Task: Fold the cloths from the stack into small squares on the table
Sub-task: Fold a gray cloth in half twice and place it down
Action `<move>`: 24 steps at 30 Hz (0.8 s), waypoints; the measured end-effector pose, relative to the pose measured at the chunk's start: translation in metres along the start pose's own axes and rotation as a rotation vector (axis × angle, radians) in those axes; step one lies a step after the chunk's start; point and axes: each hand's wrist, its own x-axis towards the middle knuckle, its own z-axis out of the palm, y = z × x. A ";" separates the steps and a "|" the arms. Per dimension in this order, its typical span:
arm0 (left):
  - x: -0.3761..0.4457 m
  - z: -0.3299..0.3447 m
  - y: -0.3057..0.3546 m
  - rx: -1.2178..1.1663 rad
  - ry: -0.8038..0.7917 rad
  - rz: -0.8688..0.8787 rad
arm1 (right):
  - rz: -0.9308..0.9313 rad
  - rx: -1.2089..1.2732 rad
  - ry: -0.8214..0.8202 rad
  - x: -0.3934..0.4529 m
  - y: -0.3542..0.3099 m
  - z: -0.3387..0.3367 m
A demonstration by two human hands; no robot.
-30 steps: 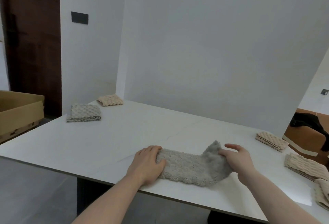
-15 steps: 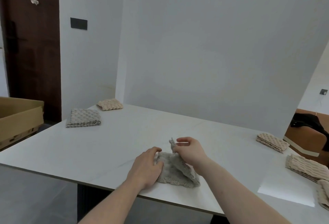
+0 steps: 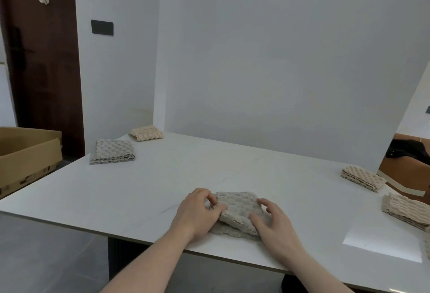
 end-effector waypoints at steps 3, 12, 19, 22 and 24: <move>0.000 0.000 -0.001 0.041 -0.031 0.009 | -0.096 -0.149 -0.066 0.000 0.003 0.005; 0.000 -0.003 0.000 -0.048 -0.040 -0.069 | -0.058 -0.398 -0.233 0.004 0.001 0.010; 0.000 0.004 0.003 0.314 -0.190 0.020 | -0.028 -0.468 -0.262 0.002 -0.004 0.010; 0.002 0.005 0.000 0.297 -0.192 0.028 | -0.028 -0.463 -0.248 0.002 -0.005 0.009; 0.002 0.004 -0.001 0.262 -0.169 0.039 | -0.024 -0.449 -0.247 0.001 -0.006 0.009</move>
